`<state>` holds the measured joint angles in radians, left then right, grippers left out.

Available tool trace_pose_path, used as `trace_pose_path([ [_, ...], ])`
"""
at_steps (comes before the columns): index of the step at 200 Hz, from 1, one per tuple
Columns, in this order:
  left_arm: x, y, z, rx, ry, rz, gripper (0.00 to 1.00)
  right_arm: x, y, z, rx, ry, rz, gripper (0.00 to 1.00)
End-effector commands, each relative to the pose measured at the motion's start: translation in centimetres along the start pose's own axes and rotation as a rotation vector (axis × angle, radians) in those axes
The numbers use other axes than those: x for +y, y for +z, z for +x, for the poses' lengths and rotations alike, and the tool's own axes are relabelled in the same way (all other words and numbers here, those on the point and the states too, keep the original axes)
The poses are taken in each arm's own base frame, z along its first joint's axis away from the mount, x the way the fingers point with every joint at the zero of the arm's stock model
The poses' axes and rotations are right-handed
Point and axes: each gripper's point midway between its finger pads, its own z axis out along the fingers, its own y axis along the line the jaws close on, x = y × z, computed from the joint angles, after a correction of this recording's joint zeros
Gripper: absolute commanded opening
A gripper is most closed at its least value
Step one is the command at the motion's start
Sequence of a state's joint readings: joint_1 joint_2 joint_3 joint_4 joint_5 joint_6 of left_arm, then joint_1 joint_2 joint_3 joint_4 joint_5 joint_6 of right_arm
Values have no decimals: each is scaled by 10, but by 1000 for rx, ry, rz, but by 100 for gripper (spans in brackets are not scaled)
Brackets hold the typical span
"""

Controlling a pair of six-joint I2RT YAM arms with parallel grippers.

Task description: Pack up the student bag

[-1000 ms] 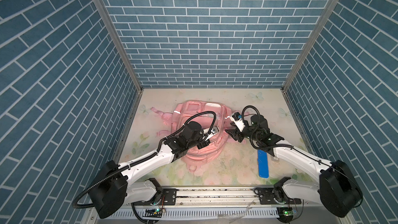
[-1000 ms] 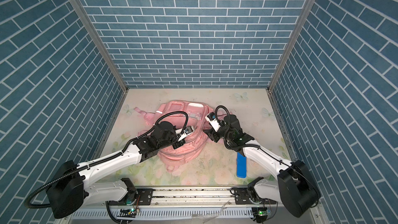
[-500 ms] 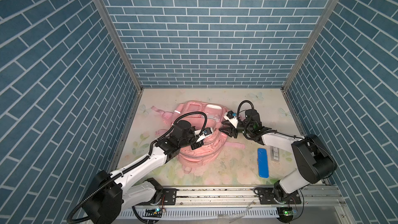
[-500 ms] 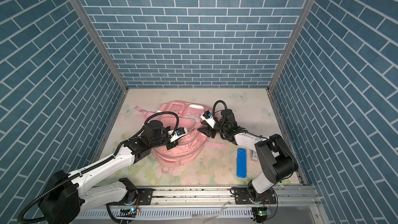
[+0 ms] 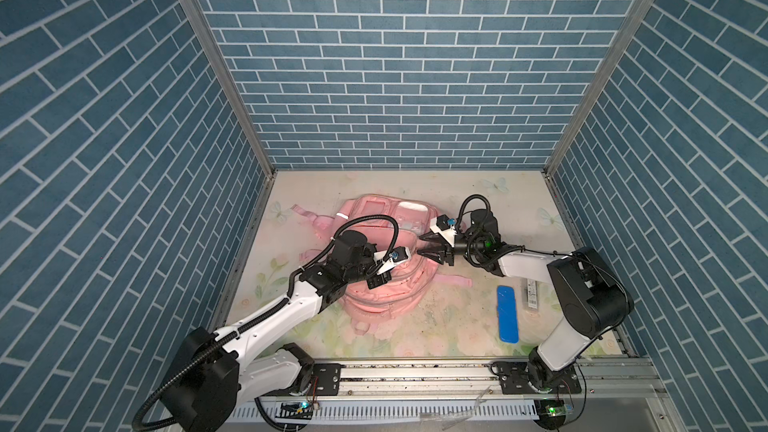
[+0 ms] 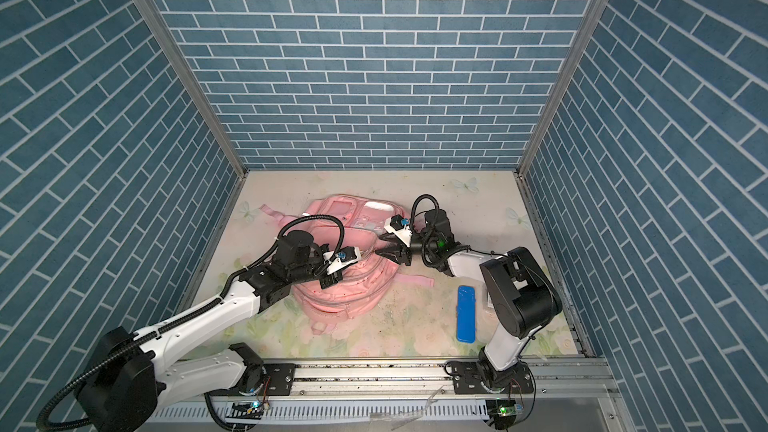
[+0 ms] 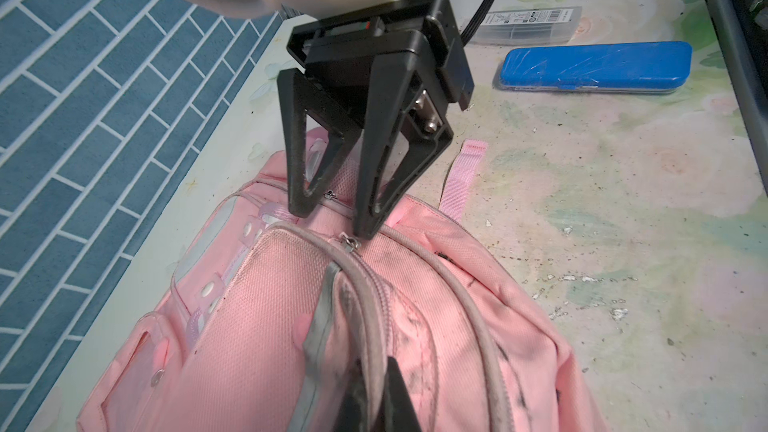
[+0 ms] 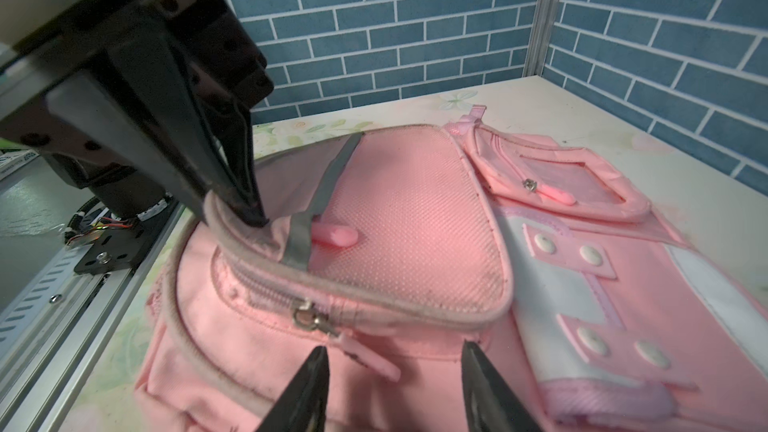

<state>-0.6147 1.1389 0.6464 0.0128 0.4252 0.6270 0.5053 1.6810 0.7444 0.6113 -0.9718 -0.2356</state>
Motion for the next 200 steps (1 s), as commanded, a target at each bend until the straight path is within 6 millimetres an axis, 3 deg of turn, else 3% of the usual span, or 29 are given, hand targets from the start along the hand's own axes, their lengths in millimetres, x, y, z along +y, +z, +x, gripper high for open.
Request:
trace_pose_path([
  [1,9,-8,-27,-87,62,-13,0,10,-3,-17,-39,-110,-34,51],
  [63,5,-10,-29,-99,81,7,0,6,7,-8,5,-151,-32,51],
  [120,11,-10,-32,-92,85,-14,0,24,20,7,48,-136,-105,47],
  [200,21,-14,-29,-84,18,-69,0,30,16,11,64,-93,-69,14],
])
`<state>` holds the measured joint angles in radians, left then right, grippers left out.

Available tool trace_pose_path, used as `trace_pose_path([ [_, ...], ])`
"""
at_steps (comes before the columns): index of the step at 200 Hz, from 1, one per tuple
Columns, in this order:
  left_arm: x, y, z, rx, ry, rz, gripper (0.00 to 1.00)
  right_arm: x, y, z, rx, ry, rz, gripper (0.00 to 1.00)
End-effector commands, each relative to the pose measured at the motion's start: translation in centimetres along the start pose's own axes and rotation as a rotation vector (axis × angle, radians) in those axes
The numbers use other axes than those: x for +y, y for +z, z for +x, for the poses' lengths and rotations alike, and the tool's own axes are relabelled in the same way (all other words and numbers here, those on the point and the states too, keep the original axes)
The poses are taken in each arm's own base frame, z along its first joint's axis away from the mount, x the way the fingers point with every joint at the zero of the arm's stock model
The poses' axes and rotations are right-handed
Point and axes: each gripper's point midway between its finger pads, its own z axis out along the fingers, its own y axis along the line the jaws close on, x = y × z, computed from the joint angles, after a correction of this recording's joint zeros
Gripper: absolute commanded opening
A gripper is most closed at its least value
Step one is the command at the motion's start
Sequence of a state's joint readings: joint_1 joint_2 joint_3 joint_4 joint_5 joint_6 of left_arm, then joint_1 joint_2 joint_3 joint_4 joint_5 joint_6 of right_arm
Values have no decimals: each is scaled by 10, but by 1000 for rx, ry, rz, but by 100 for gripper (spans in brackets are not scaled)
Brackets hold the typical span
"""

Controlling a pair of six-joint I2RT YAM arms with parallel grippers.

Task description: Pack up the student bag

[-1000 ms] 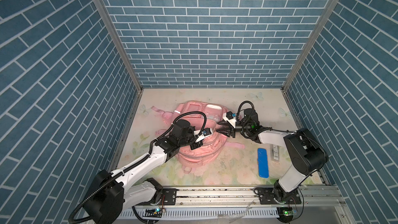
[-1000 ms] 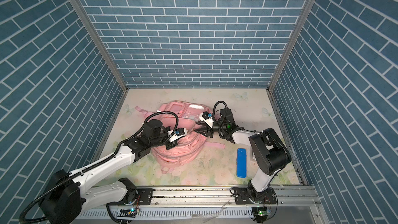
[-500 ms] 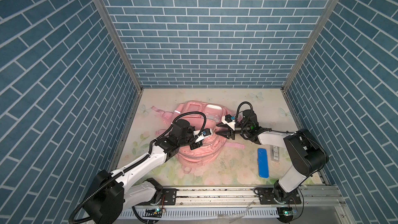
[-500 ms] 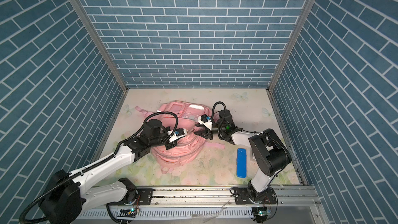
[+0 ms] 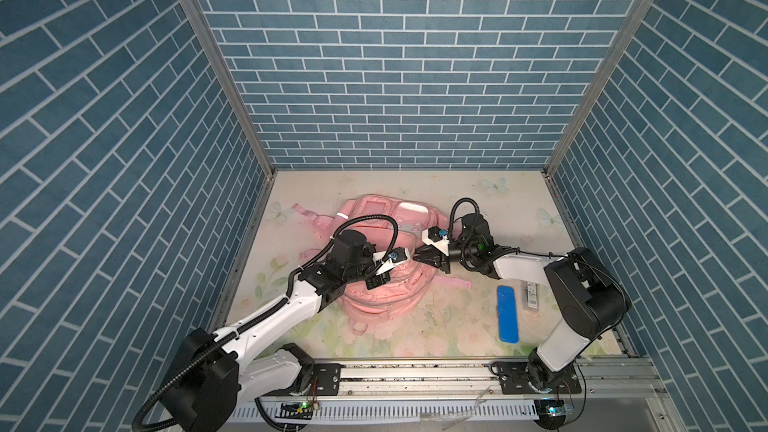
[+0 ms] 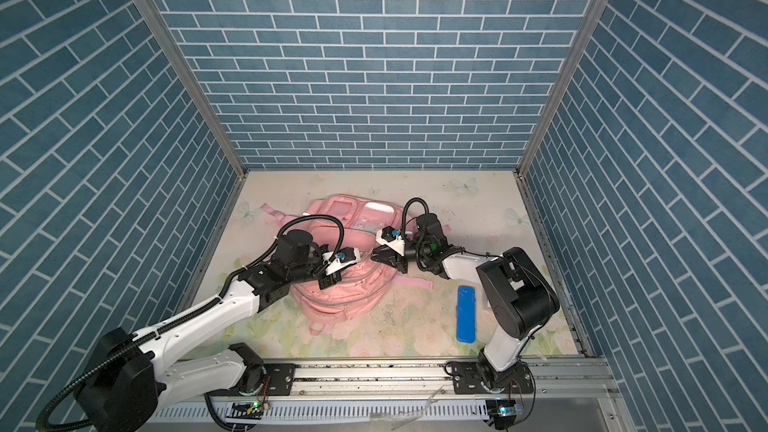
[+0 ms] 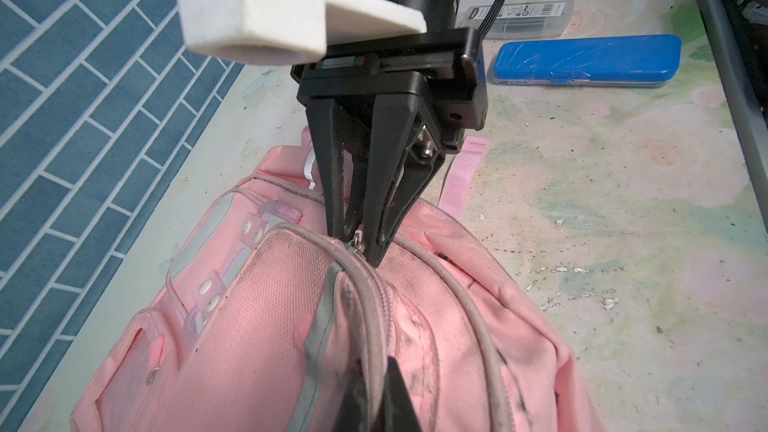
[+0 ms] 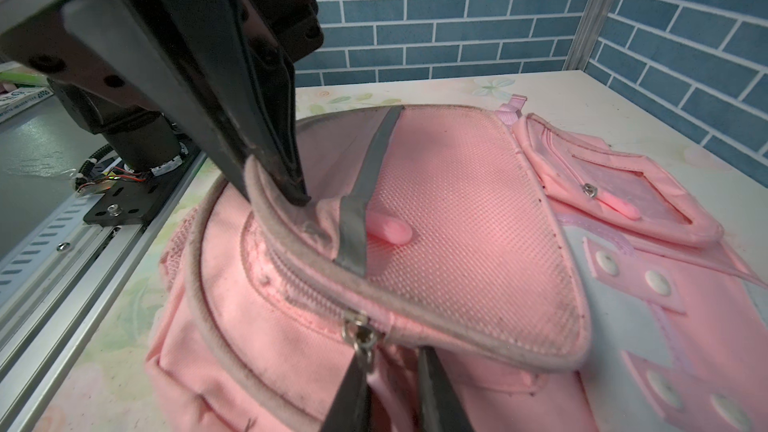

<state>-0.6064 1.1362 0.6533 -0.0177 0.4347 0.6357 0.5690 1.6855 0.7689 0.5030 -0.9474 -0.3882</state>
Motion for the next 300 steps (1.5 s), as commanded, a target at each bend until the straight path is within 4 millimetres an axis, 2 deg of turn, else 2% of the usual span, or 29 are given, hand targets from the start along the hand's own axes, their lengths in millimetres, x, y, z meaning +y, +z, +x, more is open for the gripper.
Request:
trace_pose_path([
  [1,22,-12,-32,-96,19,-81,0,10,0,1,6,5,-11,14],
  [16,26,-14,-31,-89,-19,-103,0,8,-2,1,17,37,18,13],
  [41,36,-15,-33,-69,-205,-142,0,-1,-9,0,22,93,91,7],
  [60,28,-6,-39,-38,-306,-157,0,-8,-19,-8,-2,145,136,6],
  [81,15,3,-56,-78,-332,-185,0,-16,-32,-13,-3,186,183,2],
  [110,26,9,-67,-145,-434,-253,0,0,-38,-16,20,175,176,0],
  [145,21,25,-64,-106,-430,-239,0,33,-36,-29,3,156,149,0],
  [162,19,26,-62,-101,-432,-234,0,35,-35,-25,10,188,168,0],
  [182,18,18,-64,-111,-388,-240,0,29,-37,-15,24,213,219,0],
  [189,17,14,-62,-102,-354,-245,13,27,-37,-13,32,221,234,0],
  [192,16,12,-60,-93,-338,-247,23,25,-38,-13,35,225,242,0],
  [200,14,6,-54,-68,-282,-253,44,21,-39,-11,40,239,259,0],
  [210,11,-1,-42,-20,-218,-261,58,19,-41,-10,41,245,268,0],
  [223,9,-10,-19,57,-143,-249,62,16,-42,-10,43,249,273,0],
  [259,11,-27,36,239,-89,-190,65,14,-41,-9,56,258,270,0],
  [276,2,-25,46,273,-52,-150,66,13,-40,-7,60,262,271,0],
  [300,-3,-22,44,244,-41,-124,66,13,-40,-5,69,272,269,0],
])
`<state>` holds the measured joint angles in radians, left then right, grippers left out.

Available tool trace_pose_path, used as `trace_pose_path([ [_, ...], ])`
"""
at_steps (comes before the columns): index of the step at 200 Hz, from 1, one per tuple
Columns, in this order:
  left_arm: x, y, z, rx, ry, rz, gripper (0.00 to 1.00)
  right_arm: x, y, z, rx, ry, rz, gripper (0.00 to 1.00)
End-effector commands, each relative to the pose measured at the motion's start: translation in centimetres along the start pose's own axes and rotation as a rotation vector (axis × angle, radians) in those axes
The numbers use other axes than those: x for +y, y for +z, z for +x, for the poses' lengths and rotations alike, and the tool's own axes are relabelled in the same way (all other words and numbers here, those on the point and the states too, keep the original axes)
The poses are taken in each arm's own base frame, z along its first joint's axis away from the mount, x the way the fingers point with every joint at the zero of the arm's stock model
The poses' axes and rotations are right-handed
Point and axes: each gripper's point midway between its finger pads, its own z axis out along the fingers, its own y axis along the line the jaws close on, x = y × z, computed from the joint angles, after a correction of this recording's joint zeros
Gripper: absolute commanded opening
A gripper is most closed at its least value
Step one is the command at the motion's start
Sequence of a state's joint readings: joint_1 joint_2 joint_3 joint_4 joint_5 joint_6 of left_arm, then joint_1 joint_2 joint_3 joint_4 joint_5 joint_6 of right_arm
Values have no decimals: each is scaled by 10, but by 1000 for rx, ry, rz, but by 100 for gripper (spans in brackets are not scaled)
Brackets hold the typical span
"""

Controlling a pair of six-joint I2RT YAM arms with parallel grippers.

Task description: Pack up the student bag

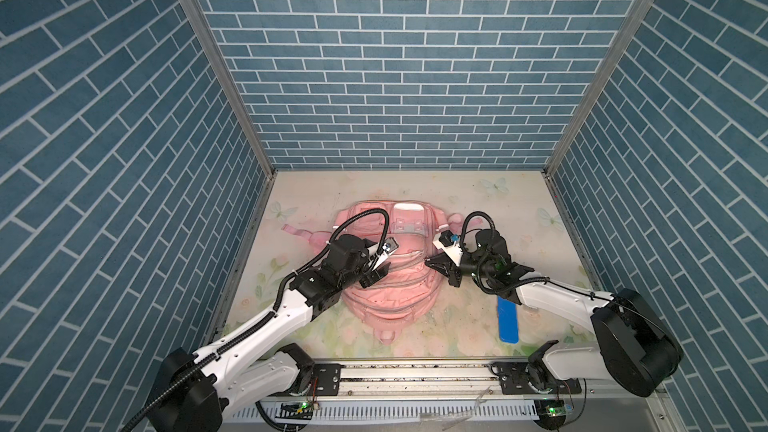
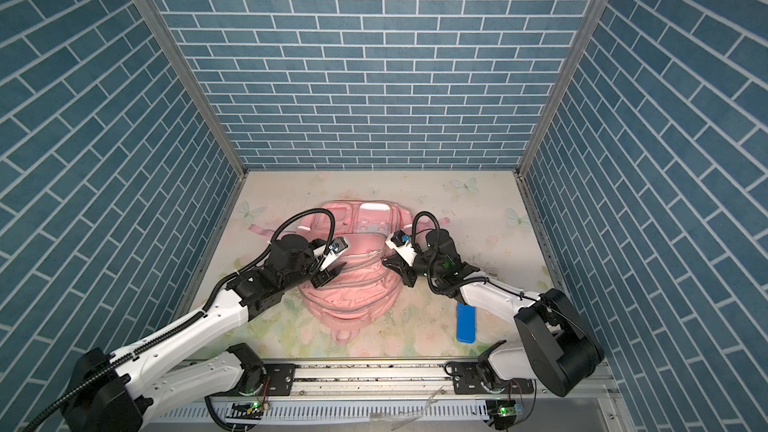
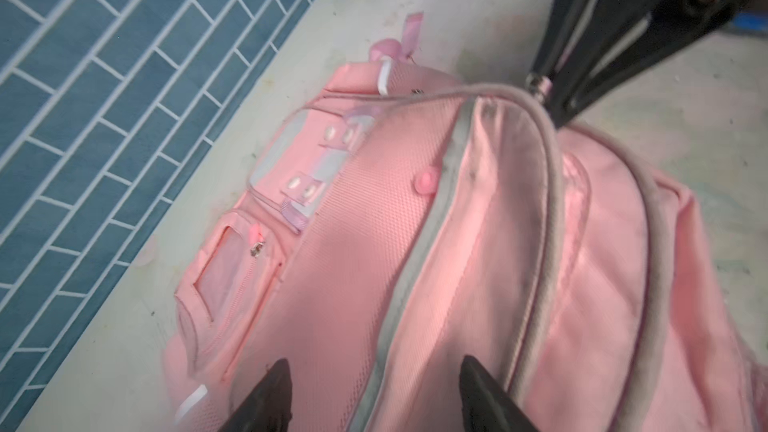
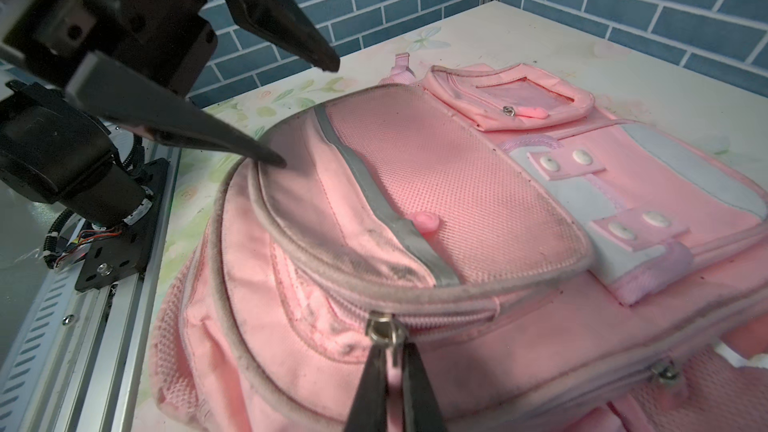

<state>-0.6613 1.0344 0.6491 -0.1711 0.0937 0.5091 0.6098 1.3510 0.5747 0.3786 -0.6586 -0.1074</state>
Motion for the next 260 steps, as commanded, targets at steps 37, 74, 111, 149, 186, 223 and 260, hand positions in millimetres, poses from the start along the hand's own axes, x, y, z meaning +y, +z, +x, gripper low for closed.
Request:
trace_pose_path([
  [37,-19,-4,9,-1,76,82,66,-9,0,-6,2,31,34,0],
  [74,-21,-21,7,-32,107,82,70,-10,2,-4,13,43,35,0],
  [111,-18,-10,34,74,139,41,71,-10,2,-4,21,46,33,0],
  [149,-4,5,35,102,92,-24,68,-10,1,-1,31,51,41,0],
  [186,-9,15,37,122,-19,5,21,-22,-1,-6,30,52,101,0],
  [223,-13,-1,20,94,-137,3,0,-46,-6,-22,18,73,168,0],
  [260,-8,-9,-23,62,-375,-60,0,-77,-6,-36,61,97,219,0],
])
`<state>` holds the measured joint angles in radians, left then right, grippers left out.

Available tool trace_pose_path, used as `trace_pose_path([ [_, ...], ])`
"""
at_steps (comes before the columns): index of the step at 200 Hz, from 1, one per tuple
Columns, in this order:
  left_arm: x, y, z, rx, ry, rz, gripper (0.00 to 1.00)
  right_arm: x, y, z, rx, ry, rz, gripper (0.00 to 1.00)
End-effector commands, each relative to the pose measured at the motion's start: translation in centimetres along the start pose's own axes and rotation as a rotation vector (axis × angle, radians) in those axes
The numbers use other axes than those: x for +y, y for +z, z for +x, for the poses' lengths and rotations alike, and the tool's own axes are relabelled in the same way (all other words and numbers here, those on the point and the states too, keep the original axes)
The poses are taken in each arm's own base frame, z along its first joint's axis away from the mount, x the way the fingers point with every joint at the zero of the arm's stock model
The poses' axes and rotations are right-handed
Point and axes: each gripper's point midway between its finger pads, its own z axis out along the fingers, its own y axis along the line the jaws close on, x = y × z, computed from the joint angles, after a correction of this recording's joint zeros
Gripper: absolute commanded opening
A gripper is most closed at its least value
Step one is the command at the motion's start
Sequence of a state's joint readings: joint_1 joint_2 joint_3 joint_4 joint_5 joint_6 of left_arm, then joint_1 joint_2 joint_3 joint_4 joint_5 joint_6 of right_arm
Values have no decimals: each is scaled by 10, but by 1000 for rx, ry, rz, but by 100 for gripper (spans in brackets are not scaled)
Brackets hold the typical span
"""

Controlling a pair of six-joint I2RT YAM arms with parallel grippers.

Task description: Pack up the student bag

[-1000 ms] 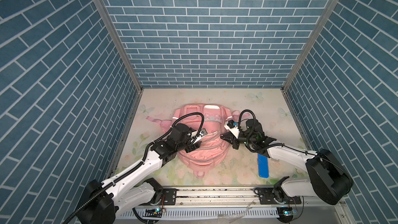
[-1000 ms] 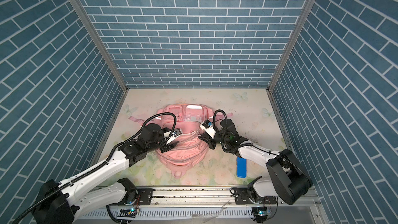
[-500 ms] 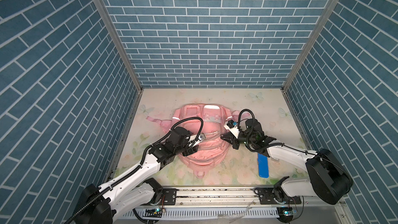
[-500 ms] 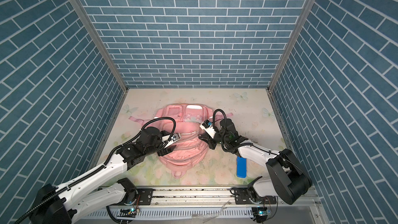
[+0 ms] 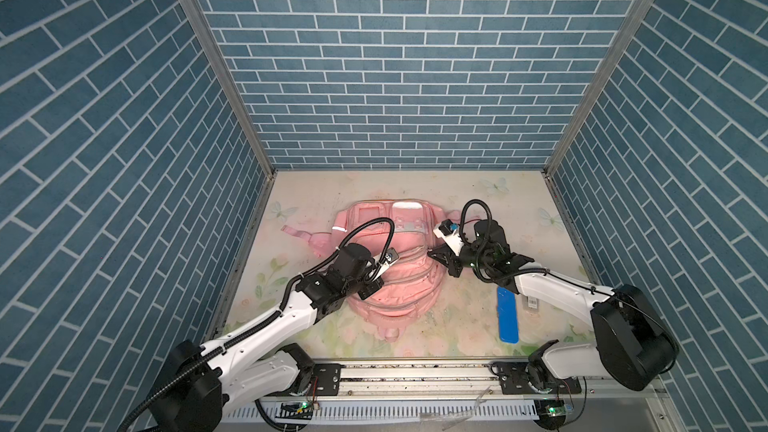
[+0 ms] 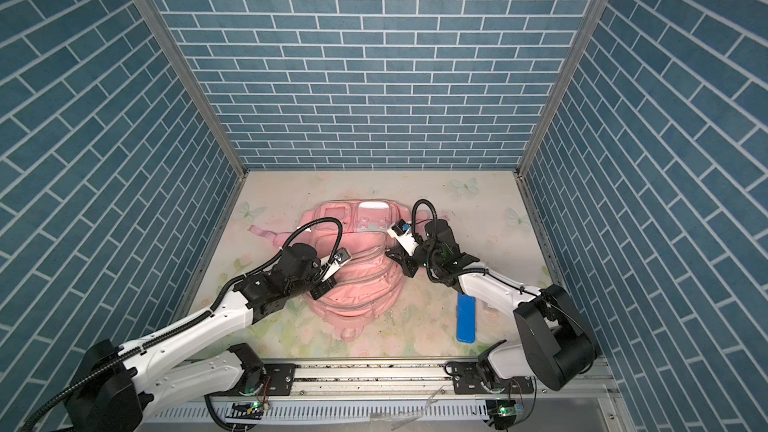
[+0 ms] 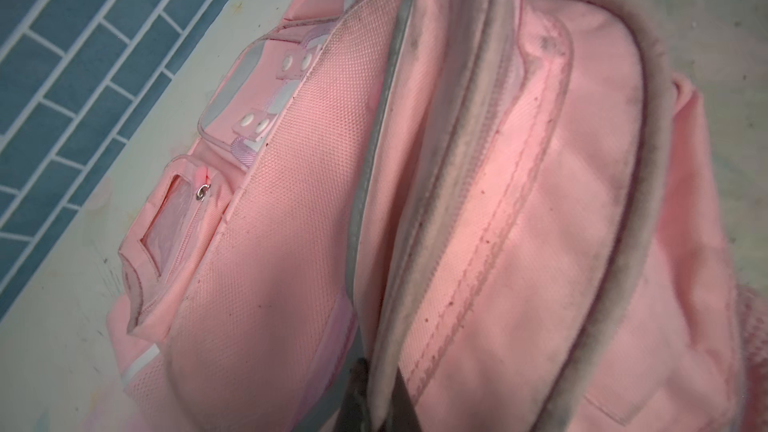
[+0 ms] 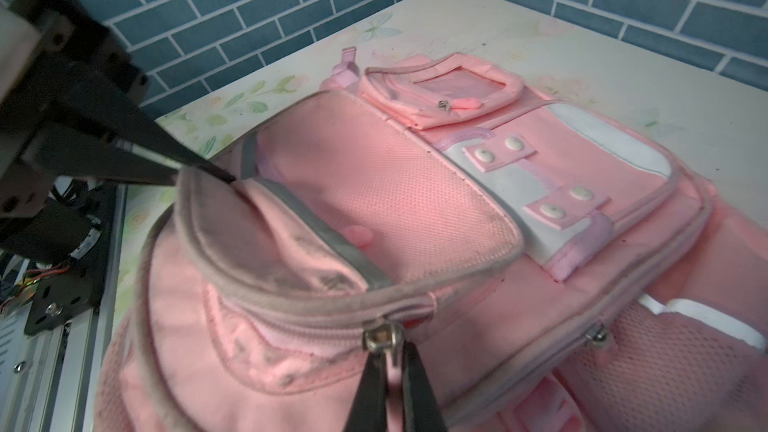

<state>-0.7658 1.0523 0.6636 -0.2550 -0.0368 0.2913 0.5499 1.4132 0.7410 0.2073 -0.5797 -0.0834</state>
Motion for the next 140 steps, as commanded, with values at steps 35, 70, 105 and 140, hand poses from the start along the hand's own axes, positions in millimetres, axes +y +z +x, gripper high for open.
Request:
trace_pose_path([
  [35,24,1,-48,-36,-455,-145,0,-28,-2,-45,-32,-15,68,0],
  [70,36,7,-61,-56,-528,-178,0,3,-13,-53,-127,-33,18,0],
  [105,44,8,-67,-69,-571,-169,0,52,-16,-43,-140,-86,-122,0],
  [140,47,7,-70,-75,-594,-158,0,68,-13,-30,-126,-58,-196,0],
])
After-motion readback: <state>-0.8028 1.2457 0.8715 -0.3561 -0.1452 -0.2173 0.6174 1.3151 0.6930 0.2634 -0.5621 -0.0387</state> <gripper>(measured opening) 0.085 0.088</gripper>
